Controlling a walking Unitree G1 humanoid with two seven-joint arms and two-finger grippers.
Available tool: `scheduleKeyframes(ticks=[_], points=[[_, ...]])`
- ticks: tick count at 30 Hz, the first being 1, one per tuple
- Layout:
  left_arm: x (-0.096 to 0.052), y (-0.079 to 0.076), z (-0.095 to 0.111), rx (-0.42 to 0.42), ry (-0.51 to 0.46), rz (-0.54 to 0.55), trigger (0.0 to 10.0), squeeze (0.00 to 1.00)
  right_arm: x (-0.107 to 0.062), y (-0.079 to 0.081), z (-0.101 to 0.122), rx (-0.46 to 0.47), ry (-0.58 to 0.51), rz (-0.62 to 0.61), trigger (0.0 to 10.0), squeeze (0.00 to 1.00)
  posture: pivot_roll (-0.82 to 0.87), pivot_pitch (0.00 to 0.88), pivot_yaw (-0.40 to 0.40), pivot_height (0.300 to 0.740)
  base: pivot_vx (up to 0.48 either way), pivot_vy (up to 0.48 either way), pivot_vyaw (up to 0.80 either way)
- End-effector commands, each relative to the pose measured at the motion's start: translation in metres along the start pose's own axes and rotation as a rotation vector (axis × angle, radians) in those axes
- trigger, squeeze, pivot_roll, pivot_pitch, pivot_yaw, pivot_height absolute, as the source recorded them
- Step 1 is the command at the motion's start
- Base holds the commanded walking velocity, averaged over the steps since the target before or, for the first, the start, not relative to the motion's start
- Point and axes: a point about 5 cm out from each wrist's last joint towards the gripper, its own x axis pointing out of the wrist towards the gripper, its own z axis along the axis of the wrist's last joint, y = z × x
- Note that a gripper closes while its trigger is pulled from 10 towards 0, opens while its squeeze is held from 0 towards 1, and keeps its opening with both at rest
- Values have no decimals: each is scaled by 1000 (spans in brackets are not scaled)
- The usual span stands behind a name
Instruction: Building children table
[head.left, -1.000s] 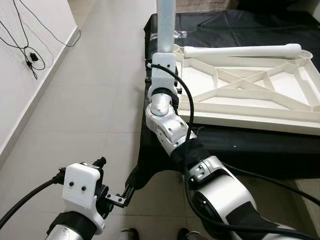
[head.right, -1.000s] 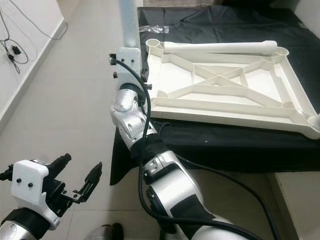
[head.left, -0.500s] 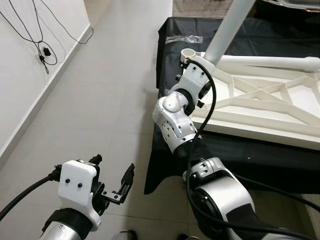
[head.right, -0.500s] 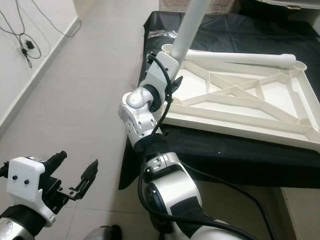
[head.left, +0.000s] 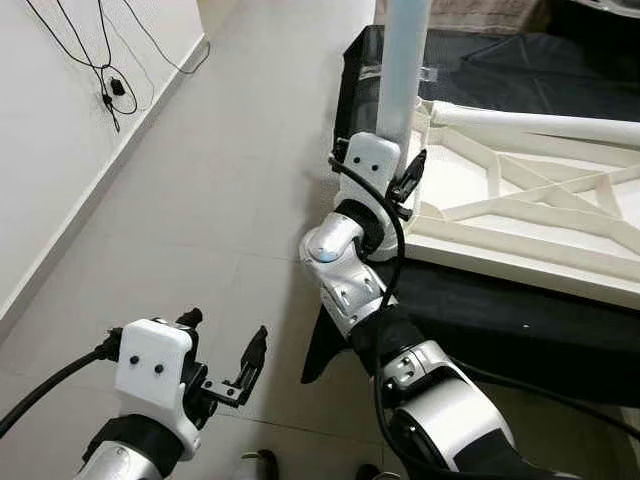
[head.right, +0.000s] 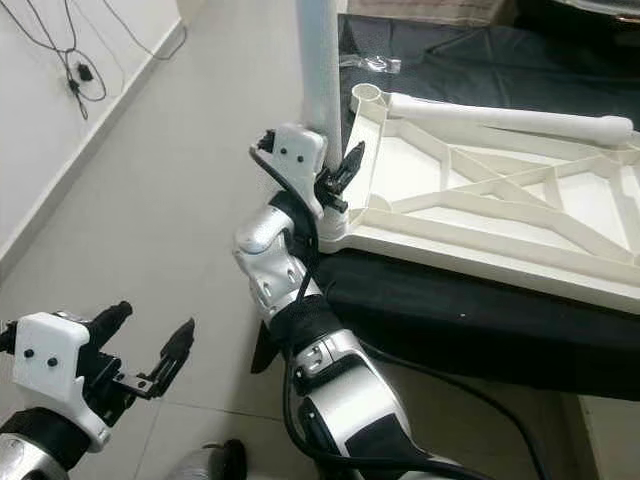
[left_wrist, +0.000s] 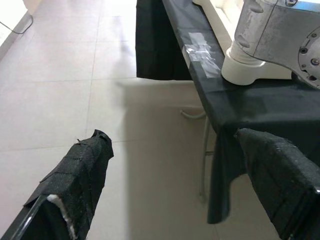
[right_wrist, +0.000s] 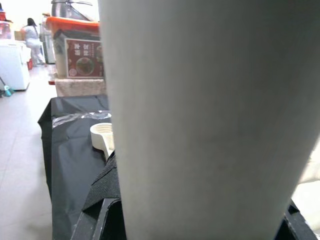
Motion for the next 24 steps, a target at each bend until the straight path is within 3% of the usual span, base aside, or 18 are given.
scheduleKeyframes(ticks=[1,2,3,4,11,15,18,21,23,24], points=[[-1,-1,-4,1,25,4,10000,0,-28,-11,-69,-139,357,-11,10000,0,194,327,-19,740,0,0,0],[-1,-1,-4,0,23,6,10000,0,-32,-15,-81,-126,491,-30,10000,0,194,327,-23,740,0,0,0],[-1,0,-3,0,22,8,10000,0,-40,-19,-98,-71,693,-54,10000,0,194,327,-23,740,0,0,0],[-1,0,-3,1,22,9,10000,0,-41,-19,-101,-56,730,-54,10000,0,193,325,-25,740,0,0,0],[0,-1,-3,2,22,8,10000,0,-34,-19,-102,-6,819,-106,10000,0,192,324,-27,740,0,0,0],[0,-1,-3,3,22,8,10000,0,-20,-17,-89,-16,678,-85,10000,0,188,319,-25,740,0,0,0],[0,-1,-3,4,24,6,10000,0,-18,-16,-85,-25,632,-69,10000,0,188,319,-25,740,0,0,0],[0,0,-3,4,24,5,10000,0,-35,-19,-103,13,809,-76,10000,0,185,317,-24,740,0,0,0],[1,0,-4,2,24,5,10000,0,-36,-19,-105,29,827,-69,10000,0,182,312,-23,740,0,0,0],[1,-1,-5,2,27,4,10000,0,-37,-22,-110,59,891,-90,10000,0,182,311,-23,740,0,0,0]])
